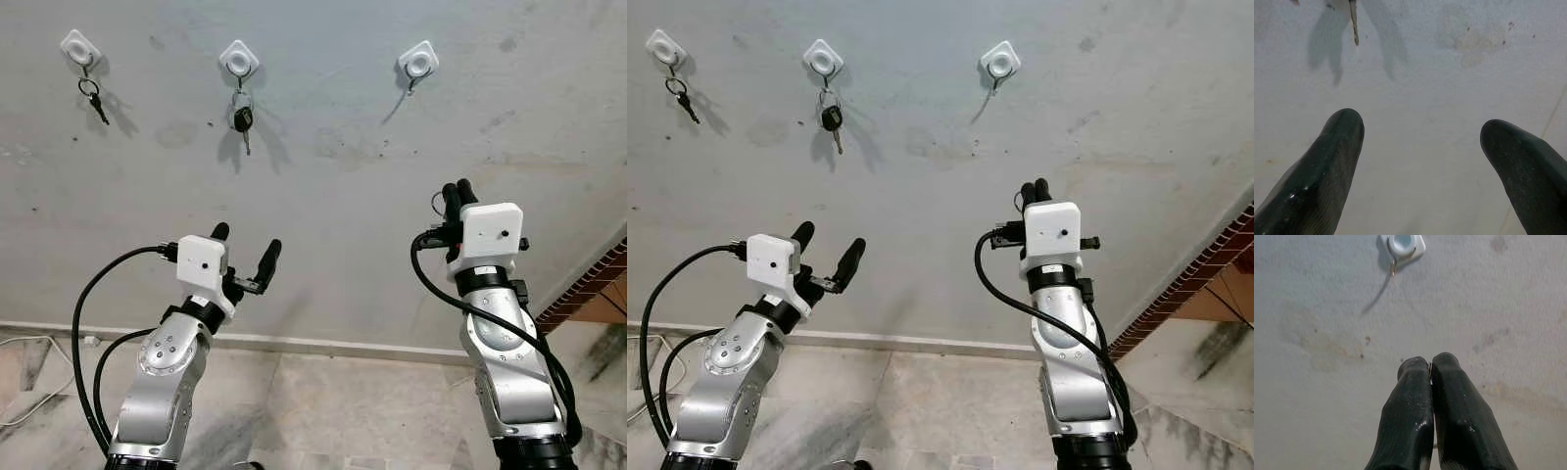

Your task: Hang keys on a hook

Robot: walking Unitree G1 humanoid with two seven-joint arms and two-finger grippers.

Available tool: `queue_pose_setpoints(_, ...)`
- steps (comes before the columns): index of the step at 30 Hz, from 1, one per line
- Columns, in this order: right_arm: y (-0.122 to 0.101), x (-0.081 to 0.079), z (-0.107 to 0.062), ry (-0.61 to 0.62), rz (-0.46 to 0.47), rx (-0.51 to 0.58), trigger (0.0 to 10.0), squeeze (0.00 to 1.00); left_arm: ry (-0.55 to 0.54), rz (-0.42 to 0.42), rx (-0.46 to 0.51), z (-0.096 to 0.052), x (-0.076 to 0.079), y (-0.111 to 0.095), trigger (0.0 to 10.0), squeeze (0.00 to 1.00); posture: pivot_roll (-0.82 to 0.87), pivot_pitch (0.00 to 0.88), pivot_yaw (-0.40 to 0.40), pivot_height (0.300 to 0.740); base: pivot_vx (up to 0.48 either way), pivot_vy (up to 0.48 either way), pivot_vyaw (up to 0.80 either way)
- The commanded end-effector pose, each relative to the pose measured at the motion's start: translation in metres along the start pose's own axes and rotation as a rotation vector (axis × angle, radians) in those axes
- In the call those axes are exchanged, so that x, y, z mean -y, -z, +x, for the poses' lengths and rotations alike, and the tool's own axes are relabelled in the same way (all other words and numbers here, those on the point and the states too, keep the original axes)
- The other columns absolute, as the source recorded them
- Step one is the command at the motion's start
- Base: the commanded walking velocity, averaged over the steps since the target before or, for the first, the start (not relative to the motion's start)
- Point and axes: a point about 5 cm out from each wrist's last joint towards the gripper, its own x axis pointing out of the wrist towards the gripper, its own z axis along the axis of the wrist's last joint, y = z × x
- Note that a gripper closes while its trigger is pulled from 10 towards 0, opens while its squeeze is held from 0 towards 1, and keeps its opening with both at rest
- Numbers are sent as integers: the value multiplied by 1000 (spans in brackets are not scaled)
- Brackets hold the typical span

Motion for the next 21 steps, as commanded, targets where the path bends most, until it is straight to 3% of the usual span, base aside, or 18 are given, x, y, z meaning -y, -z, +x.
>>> queue_pose_setpoints(1,-10,-2,1,-16,-1,28,10000,0,12,1,10,-1,2,-1,10000,0,-89,85,23,740,341,0,0)
queue_pose_setpoints(16,-11,-7,-1,-62,-6,3,10000,0,-7,-10,11,-9,2,1,10000,0,-67,95,5,740,387,0,0)
queue_pose_setpoints(21,-12,-9,-1,-68,-6,-1,10000,0,-1,-34,29,-11,5,1,10000,0,-68,98,2,740,114,0,0)
